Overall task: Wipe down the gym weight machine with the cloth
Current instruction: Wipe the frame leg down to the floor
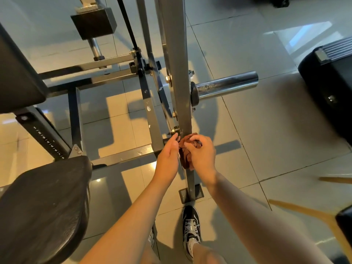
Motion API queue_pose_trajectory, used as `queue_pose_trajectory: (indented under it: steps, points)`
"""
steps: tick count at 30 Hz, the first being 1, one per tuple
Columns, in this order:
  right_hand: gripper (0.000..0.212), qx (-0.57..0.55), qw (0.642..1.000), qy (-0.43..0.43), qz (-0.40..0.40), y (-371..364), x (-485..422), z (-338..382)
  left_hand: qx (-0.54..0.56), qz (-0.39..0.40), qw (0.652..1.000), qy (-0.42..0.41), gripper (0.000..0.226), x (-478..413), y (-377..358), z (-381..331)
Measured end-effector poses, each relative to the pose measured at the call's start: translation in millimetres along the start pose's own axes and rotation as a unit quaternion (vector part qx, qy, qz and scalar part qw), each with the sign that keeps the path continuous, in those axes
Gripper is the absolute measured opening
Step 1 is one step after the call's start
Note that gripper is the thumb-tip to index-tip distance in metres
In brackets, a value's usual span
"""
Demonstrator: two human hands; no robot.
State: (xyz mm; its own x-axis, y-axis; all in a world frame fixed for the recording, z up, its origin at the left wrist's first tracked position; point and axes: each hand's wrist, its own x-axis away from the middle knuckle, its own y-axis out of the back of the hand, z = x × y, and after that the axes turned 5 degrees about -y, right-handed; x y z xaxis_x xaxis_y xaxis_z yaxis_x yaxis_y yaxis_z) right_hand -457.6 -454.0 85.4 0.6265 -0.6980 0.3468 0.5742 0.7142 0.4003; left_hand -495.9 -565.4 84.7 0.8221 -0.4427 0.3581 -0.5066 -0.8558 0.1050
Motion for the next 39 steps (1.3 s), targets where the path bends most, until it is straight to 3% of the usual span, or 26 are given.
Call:
queue_pose_trajectory:
  steps: [6, 10, 15, 20, 23, 25, 27, 30, 35, 39]
  points:
    - [0.017, -0.038, 0.993, 0.106, -0.041, -6.0, -6.4, 42.9, 0.037, -0.026, 0.998, -0.051, 0.038, -2.4, -0.8, -18.2]
    - [0.016, -0.032, 0.996, 0.082, -0.023, -10.4, -1.9, 23.7, 0.008, -0.028, 0.998, -0.049, 0.035, -0.5, -2.9, -11.8]
    - [0.013, 0.015, 1.0, 0.003, 0.008, -2.3, 4.1, 2.1, -0.042, -0.033, 0.998, 0.015, 0.041, 6.6, 2.2, 6.8]
    - [0.018, -0.074, 0.994, 0.056, 0.052, -11.7, 9.5, 23.0, 0.009, -0.044, 0.998, -0.049, 0.037, 6.3, 10.7, -10.3]
    - [0.003, -0.095, 0.995, 0.005, 0.032, -29.5, 5.8, 21.9, 0.008, -0.052, 0.998, -0.043, 0.038, 2.7, 14.1, -4.3]
    - [0.008, -0.121, 0.992, -0.036, 0.013, -34.5, 5.0, 18.4, -0.003, -0.049, 0.998, -0.027, 0.038, 2.9, 15.8, -1.7]
    - [0.004, -0.096, 0.994, -0.036, 0.027, -31.6, 8.2, 17.3, -0.015, -0.044, 0.999, -0.01, 0.039, 6.9, 18.6, -3.2]
    - [0.019, -0.035, 0.998, -0.005, 0.054, -19.1, 16.1, 21.6, -0.029, -0.051, 0.998, -0.02, 0.039, 14.5, 25.7, -6.0]
    - [0.025, -0.062, 0.989, 0.03, 0.13, -25.1, 31.1, 57.5, 0.025, -0.053, 0.997, -0.056, 0.044, 21.5, 45.4, -19.6]
    - [0.033, -0.04, 0.982, -0.018, 0.185, -56.7, 33.2, 69.1, 0.043, -0.109, 0.992, -0.041, 0.044, 9.3, 69.8, -26.4]
